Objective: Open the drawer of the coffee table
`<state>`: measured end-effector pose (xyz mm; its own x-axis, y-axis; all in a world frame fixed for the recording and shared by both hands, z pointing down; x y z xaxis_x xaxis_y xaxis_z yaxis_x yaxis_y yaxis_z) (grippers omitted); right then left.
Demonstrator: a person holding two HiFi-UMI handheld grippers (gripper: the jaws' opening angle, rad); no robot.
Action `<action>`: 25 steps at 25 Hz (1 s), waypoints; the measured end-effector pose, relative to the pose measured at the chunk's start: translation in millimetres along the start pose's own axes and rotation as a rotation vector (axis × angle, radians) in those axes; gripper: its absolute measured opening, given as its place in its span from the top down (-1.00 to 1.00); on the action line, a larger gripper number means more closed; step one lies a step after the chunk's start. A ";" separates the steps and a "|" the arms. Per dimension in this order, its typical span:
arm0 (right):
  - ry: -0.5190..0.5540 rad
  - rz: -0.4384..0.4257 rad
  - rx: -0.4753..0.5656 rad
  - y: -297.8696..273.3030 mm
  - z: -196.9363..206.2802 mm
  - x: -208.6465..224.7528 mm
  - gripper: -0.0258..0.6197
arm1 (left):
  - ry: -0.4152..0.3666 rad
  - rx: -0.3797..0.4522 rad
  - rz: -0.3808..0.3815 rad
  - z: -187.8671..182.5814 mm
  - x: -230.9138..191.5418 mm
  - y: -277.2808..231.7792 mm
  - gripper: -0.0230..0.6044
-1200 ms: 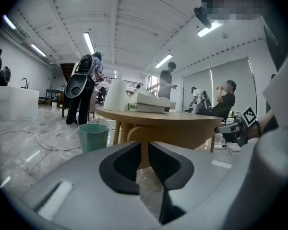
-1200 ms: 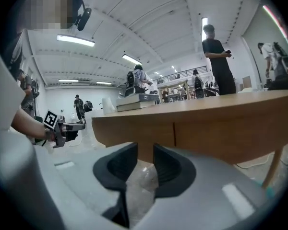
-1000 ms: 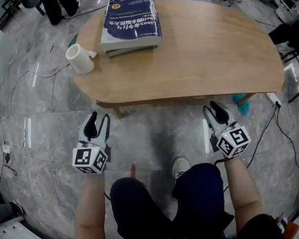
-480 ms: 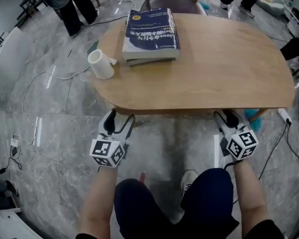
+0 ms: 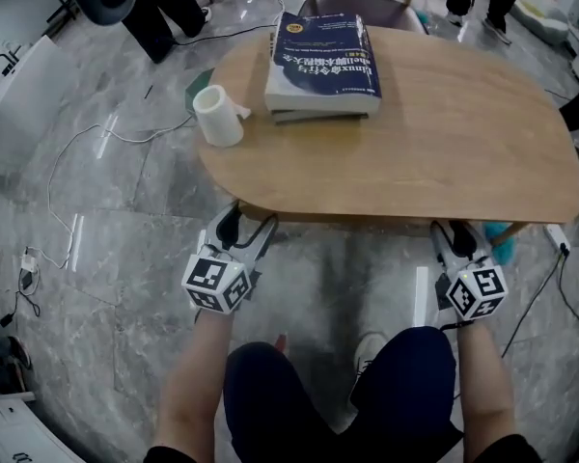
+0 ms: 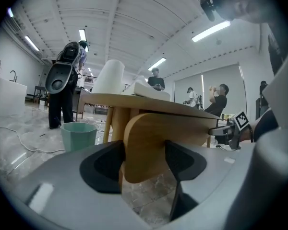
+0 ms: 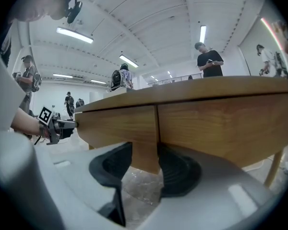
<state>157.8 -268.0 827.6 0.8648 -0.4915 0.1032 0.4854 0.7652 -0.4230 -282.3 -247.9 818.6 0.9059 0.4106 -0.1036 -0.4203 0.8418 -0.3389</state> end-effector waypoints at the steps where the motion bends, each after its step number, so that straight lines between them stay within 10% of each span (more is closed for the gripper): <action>1: -0.003 -0.002 -0.005 -0.4 -0.1 -0.1 0.42 | -0.001 0.001 0.005 0.3 0.4 -0.5 0.03; 25: -0.003 0.017 -0.073 33.0 11.7 -23.6 0.42 | 0.029 -0.017 0.007 13.0 19.9 35.7 0.07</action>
<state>154.9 -226.2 821.7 0.8732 -0.4775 0.0978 0.4599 0.7408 -0.4896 -280.0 -205.2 816.6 0.9043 0.4057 -0.1331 -0.4257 0.8329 -0.3536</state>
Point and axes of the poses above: the fingertips, and each gripper's own axes: y backward along the fingers, x to its right, z out of its underside, the point moved 9 cm from there along y, backward along the fingers, and after that the axes turned 10 degrees about -x, right-handed, at the moved point
